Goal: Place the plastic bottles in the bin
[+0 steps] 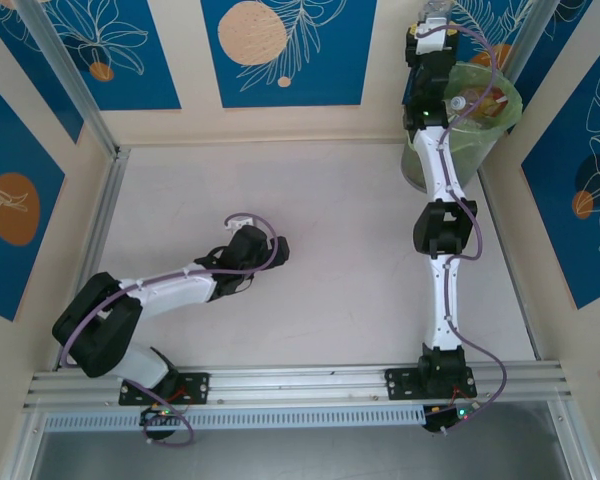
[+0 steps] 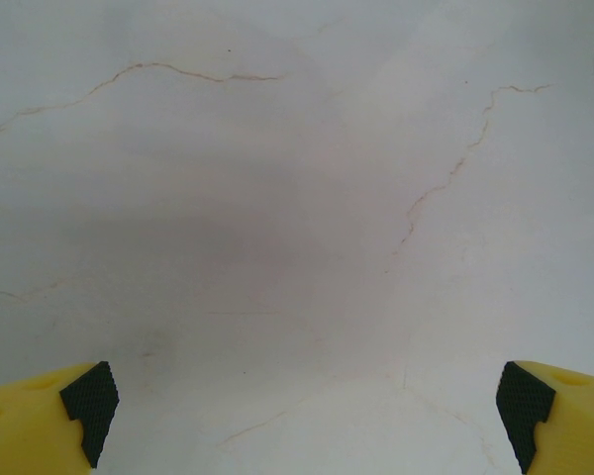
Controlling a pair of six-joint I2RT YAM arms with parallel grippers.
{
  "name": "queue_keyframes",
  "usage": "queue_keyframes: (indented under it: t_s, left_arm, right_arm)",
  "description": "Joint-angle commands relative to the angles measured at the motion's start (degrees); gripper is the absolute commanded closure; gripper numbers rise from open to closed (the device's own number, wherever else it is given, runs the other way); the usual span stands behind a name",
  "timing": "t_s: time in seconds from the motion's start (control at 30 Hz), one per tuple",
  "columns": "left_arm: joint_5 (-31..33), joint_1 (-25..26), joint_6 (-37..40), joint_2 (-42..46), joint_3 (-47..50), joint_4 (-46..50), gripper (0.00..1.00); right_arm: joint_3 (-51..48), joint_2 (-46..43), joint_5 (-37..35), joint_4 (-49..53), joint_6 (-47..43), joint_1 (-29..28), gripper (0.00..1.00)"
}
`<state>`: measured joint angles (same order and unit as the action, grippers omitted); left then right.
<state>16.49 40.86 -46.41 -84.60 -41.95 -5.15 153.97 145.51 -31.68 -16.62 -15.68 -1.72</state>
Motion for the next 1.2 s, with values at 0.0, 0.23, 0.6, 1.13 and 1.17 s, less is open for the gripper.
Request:
queue_keyframes:
  t_s: [0.0, 0.23, 0.6, 1.13, 1.17]
  left_arm:
    - [-0.9, -0.6, -0.2, -0.8, -1.7, -0.7, 0.0]
    - [-1.5, -0.6, -0.6, -1.3, -1.0, -1.7, 0.0]
    - [-3.0, -0.6, -0.4, -3.2, -1.6, -2.8, 0.0]
    - [-3.7, -0.7, 0.2, -5.0, -3.0, -2.0, 0.0]
    - [-3.9, -0.7, 0.2, -5.1, -3.3, -1.9, 0.0]
  right_arm:
    - [-1.0, -4.7, -3.6, -0.2, 2.2, 0.3, 0.5]
    - [-15.2, -11.0, -5.5, -11.6, -5.9, -0.3, 0.48]
    - [-28.4, -14.4, -7.5, -24.3, -11.7, -3.5, 0.44]
    - [-28.3, -12.9, -12.4, -15.9, 4.8, 1.7, 0.43]
    - [-26.5, -12.1, -12.2, -14.2, 5.2, 2.1, 0.41]
